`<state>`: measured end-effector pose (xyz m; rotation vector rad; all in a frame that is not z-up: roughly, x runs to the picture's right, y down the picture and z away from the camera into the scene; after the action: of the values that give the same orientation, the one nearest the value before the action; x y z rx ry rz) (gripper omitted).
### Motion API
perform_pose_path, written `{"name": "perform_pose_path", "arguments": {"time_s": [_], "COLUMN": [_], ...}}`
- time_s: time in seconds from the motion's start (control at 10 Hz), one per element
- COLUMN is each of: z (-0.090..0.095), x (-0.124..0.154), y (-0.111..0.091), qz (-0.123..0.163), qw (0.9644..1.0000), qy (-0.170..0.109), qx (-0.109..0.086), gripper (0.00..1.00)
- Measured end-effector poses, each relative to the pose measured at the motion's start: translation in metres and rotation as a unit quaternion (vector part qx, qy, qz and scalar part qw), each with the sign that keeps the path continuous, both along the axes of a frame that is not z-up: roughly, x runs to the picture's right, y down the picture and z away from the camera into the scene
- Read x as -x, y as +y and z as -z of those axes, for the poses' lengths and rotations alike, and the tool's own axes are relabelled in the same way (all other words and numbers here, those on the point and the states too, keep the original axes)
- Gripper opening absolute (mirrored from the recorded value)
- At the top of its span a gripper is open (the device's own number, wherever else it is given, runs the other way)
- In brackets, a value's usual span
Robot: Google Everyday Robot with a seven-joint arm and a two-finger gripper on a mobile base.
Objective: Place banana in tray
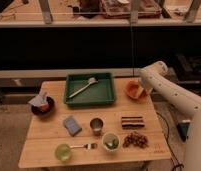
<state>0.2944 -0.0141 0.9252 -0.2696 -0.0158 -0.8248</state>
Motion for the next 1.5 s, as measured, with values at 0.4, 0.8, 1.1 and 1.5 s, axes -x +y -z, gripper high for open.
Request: {"name": "perform_pose_path", "arguments": {"time_s": [0.4, 0.8, 1.1, 1.5], "z": [-0.011, -0.021, -0.028, -0.039], "x": [0.002, -0.001, -0.003, -0.003], "y": [0.005, 0.005, 0.003, 0.003], "qz": [0.012, 0.018, 0.016, 0.021], "qw": [0.9999, 0.9997, 0.9997, 0.9995], "qy": [0.005, 0.013, 0.016, 0.022], "qx": [0.007, 0.008, 0.008, 0.012], "gripper": [0.65, 0.65, 0.65, 0.65]}}
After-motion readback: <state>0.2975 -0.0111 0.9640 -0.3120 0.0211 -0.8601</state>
